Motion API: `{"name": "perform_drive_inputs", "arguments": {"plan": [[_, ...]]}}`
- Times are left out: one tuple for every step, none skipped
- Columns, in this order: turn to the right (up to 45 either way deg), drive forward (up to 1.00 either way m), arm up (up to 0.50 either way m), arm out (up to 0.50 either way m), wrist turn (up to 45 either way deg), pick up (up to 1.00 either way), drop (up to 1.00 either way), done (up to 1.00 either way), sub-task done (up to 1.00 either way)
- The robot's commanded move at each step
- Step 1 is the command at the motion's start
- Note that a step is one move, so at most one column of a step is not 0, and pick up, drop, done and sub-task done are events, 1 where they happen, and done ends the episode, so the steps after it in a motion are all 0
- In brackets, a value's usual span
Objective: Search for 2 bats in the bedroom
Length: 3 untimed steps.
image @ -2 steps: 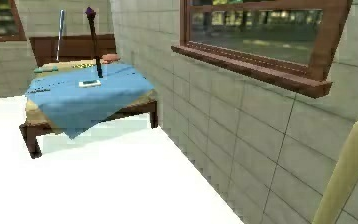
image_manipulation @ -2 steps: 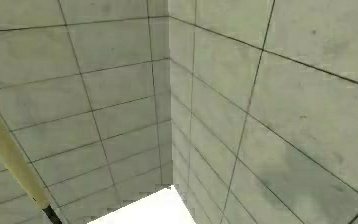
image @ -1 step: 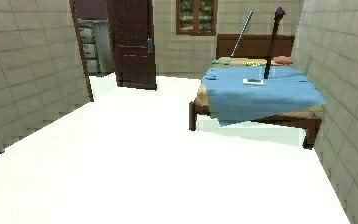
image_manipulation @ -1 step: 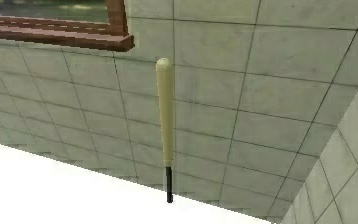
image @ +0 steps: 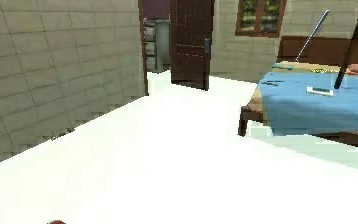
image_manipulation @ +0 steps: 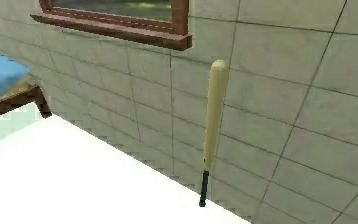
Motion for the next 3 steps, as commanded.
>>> {"name": "perform_drive_inputs", "arguments": {"plan": [[0.0,1.00,0.00,0.00,0.0,0.00,0.00,0.00,0.00],[0.0,1.00,0.00,0.00,0.0,0.00,0.00,0.00,0.00],[-3.0,0.00,0.00,0.00,0.0,0.00,0.00,0.00,0.00]]}}
